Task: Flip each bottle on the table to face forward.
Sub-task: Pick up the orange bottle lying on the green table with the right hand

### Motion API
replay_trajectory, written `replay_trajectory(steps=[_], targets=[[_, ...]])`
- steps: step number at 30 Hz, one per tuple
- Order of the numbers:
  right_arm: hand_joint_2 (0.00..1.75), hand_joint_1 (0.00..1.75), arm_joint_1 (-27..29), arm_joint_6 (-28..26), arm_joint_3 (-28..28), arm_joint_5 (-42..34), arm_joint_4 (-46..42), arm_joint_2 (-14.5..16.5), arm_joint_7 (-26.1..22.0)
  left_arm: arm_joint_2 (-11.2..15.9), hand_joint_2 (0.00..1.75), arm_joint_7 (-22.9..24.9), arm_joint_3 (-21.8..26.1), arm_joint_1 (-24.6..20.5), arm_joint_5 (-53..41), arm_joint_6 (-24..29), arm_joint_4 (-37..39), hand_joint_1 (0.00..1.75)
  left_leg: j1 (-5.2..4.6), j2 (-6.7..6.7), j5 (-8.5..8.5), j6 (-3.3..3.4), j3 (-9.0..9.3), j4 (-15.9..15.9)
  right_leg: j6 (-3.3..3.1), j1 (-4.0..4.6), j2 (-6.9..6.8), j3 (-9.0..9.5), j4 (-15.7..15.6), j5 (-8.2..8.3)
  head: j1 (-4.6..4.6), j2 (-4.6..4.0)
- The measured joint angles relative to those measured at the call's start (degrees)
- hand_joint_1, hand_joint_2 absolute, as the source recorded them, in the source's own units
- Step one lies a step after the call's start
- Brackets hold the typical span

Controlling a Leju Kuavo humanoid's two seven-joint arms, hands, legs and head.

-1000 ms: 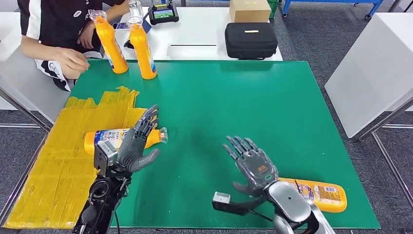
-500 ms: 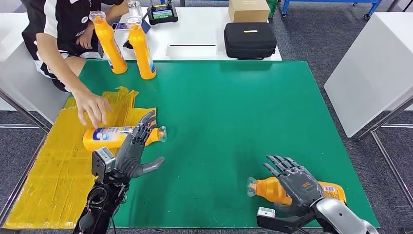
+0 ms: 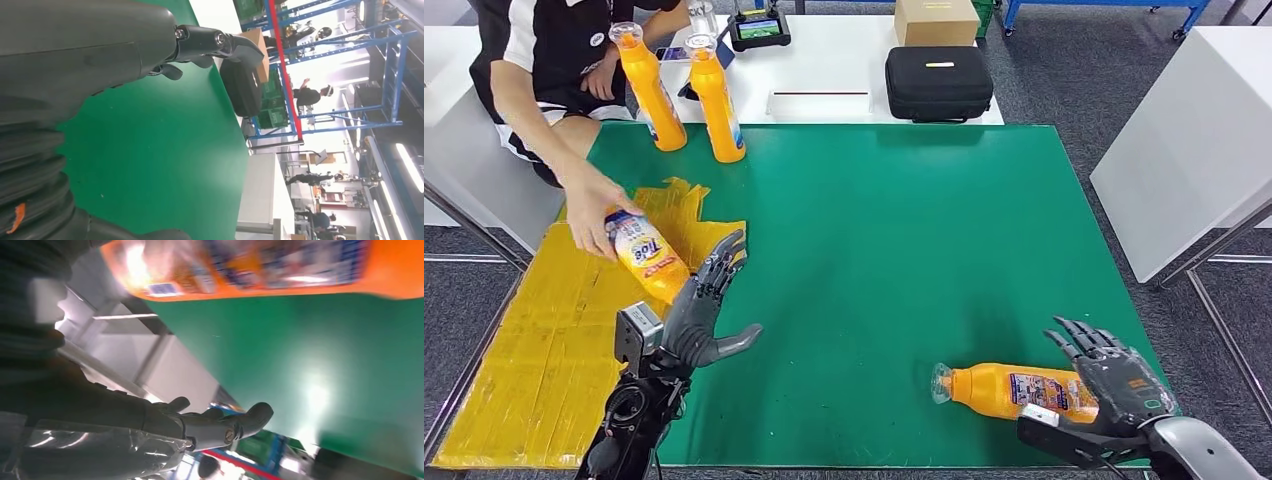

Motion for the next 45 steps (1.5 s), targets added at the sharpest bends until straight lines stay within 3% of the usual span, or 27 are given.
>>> replay_trajectory(steps=[10, 27, 28, 31, 32, 35, 39, 45], targets=[[1.75, 0.00, 0.57, 3.93, -6.85, -0.35, 4.76, 1.69, -0.43, 0.00, 1.75, 0.42, -0.84, -0.93, 0.00, -0.38, 1.41, 0.00, 0.01, 0.08, -0.01, 0.01, 0.00, 0.00, 0.00, 0.00, 0.01, -0.01, 0.00, 0.00, -0.01, 0.00], [1.75, 0.00, -1.51, 5.47, -6.60, 2.03, 13.55, 4.97, -1.60, -0.06, 1.75, 1.04, -2.69, -2.39, -0.32, -0.12, 3.39, 0.00, 0.01, 0.17, -0.01, 0.01, 0.02, 0.00, 0.00, 0.01, 0.06, 0.00, 0.00, 0.00, -0.01, 0.00], [1.75, 0.10, -2.06, 4.77, -6.17, 2.40, 14.35, 5.34, -1.74, -0.09, 1.75, 1.06, -2.87, -2.44, -0.42, 0.00, 3.54, 0.00, 0.01, 0.17, -0.01, 0.01, 0.02, 0.00, 0.00, 0.01, 0.06, 0.00, 0.00, 0.00, 0.00, 0.00], [1.75, 0.72, -3.93, 2.58, -4.48, 3.02, 16.90, 6.47, -2.27, -0.14, 1.75, 1.08, -3.39, -2.62, -0.54, 0.22, 3.95, 0.00, 0.02, 0.20, -0.01, 0.01, 0.04, 0.00, 0.00, 0.01, 0.09, 0.01, 0.00, 0.00, 0.00, 0.00], [1.75, 0.82, -4.55, 2.05, -3.93, 3.10, 17.69, 6.77, -2.40, -0.15, 1.75, 1.08, -3.51, -2.69, -0.56, 0.25, 4.06, 0.00, 0.02, 0.21, -0.01, 0.01, 0.05, 0.00, 0.00, 0.01, 0.10, 0.02, 0.00, 0.00, -0.01, 0.00], [1.75, 0.82, -6.08, 1.19, -2.57, 3.19, 19.48, 7.35, -2.62, -0.18, 1.75, 1.09, -3.72, -2.89, -0.59, 0.29, 4.32, 0.00, 0.05, 0.25, -0.01, 0.01, 0.11, 0.00, -0.01, 0.02, 0.15, 0.07, 0.00, 0.00, -0.01, 0.00], [1.75, 1.66, -7.46, 1.03, -1.69, 3.21, 20.89, 7.88, -2.66, -0.19, 1.75, 1.09, -3.89, -3.15, -0.59, 0.31, 4.51, 0.00, 0.06, 0.29, -0.01, 0.01, 0.18, 0.00, -0.01, 0.03, 0.19, 0.13, 0.00, 0.01, 0.00, 0.00], [1.75, 1.75, -9.66, -1.06, -0.46, 3.60, 23.41, 8.36, -2.89, -0.23, 1.75, 1.10, -3.89, -3.24, -0.60, 0.59, 4.78, 0.00, 0.05, 0.30, -0.02, 0.02, 0.25, 0.00, 0.00, 0.02, 0.23, 0.25, 0.00, 0.01, 0.01, 0.00]])
